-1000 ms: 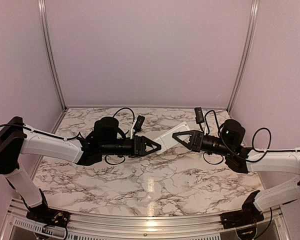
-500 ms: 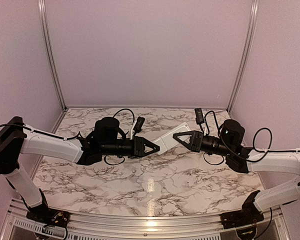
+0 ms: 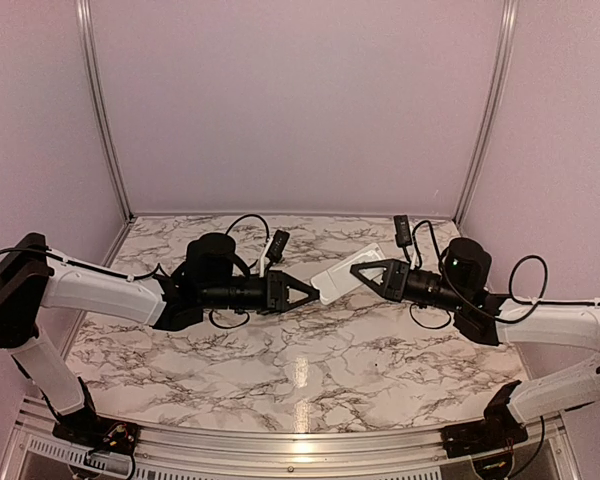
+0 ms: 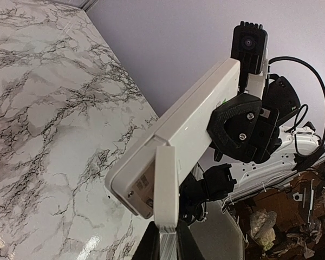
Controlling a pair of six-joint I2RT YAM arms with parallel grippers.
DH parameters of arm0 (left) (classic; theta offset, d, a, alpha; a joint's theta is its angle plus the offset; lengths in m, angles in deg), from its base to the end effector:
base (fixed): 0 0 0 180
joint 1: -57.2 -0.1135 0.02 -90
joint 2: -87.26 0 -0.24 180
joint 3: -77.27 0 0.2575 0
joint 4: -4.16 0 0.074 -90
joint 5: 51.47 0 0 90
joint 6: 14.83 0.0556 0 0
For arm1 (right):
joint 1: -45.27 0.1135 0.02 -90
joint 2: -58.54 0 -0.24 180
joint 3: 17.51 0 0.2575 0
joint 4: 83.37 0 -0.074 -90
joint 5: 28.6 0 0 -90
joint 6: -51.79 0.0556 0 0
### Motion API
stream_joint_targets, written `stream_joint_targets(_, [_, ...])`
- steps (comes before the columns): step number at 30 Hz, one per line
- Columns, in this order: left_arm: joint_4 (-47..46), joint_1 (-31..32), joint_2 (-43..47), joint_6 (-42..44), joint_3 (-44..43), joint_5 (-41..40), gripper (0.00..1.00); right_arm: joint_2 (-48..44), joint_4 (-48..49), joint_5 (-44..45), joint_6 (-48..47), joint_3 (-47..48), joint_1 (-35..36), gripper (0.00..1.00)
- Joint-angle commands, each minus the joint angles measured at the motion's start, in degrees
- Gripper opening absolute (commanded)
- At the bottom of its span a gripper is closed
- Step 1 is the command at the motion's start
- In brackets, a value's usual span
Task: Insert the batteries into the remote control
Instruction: Remove the battery cover from the remote control, then place the battery cover at the center of the board.
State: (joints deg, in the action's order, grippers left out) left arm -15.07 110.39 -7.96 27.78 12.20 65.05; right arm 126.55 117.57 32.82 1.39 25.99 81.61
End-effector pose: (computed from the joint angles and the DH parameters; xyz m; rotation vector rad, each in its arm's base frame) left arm 0.2114 -0.3239 0.1997 0.4979 2.0108 -1.5975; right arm 0.2154 0.1915 0.2216 -0.3744 1.7877 1.3835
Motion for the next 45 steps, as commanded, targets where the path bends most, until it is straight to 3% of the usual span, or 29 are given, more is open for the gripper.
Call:
stream_joint_targets(1, [-0.8, -0.8, -1.0, 0.0, 1.0, -1.3, 0.04, -0.2, 5.3, -3.6, 2.2, 0.3, -0.3, 0.0])
stream_joint_targets(8, [-7.4, -0.9, -0.4, -0.6, 3.0, 0.7, 0.0, -0.2, 6.2, -4.2, 3.2, 0.0, -1.1, 0.0])
stream_joint_targets(17, [-19.2, -1.0, 1.1, -0.6, 6.0, 6.6, 0.0, 3.3, 23.2, -14.8, 15.6, -3.5, -5.4, 0.0])
stream_joint_targets(24, [-26.9, -1.0, 2.0, -3.1, 7.4, 10.7, 0.0, 3.3, 18.7, -13.8, 13.5, -3.3, -5.9, 0.0])
stream_joint_targets(37, [-8.5, -4.1, 10.5, 4.1, 9.8, 6.5, 0.0, 2.4, 11.9, -12.2, 10.0, -4.3, -10.4, 0.0])
stream_joint_targets(41, [8.5, -5.4, 12.8, 9.7, 7.9, -0.3, 0.0, 2.1, 11.0, -12.1, 9.2, -4.6, -10.9, 0.0])
stream_joint_targets(45, [9.1, -7.9, 14.1, 6.6, 11.3, -0.4, 0.0, 2.1, 10.8, -12.3, 8.7, -4.6, -11.0, 0.0])
